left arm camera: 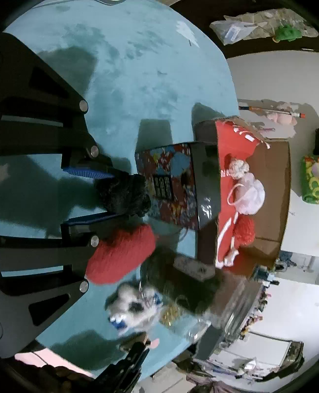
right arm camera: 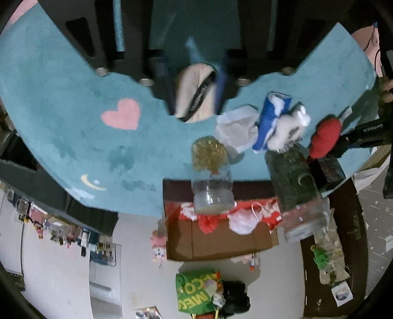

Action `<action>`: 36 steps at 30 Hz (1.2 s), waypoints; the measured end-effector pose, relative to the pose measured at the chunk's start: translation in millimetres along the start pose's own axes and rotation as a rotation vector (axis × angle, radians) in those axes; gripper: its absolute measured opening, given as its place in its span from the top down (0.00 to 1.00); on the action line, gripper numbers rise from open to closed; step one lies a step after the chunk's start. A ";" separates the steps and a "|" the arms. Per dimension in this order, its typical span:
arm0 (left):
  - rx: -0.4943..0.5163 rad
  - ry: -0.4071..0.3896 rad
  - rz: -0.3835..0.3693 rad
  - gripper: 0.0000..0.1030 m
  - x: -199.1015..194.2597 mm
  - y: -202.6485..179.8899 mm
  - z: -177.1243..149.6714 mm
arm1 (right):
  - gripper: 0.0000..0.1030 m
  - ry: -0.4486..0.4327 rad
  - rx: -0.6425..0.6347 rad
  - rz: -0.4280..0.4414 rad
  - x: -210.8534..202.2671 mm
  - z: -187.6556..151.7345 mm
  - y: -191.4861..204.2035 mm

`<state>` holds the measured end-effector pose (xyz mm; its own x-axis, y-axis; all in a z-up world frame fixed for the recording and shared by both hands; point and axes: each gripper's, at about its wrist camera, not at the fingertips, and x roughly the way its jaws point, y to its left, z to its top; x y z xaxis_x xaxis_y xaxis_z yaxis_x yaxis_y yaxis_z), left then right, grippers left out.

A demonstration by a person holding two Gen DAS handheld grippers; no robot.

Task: Organize soft objects
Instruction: 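Grasp the black fuzzy plush with the left tool while the right tool grasps the beige powder puff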

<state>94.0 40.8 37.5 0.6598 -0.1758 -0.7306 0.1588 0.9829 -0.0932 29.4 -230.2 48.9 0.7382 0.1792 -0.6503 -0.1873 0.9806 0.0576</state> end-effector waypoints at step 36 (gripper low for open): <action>0.054 -0.052 -0.033 0.77 -47.9 -6.0 -0.9 | 0.86 -0.049 -0.027 0.068 -23.3 21.4 14.1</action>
<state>60.7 43.4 72.4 0.6906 -0.2124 -0.6914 0.2199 0.9723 -0.0791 23.4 -218.9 81.1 0.7541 0.2494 -0.6076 -0.2549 0.9637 0.0792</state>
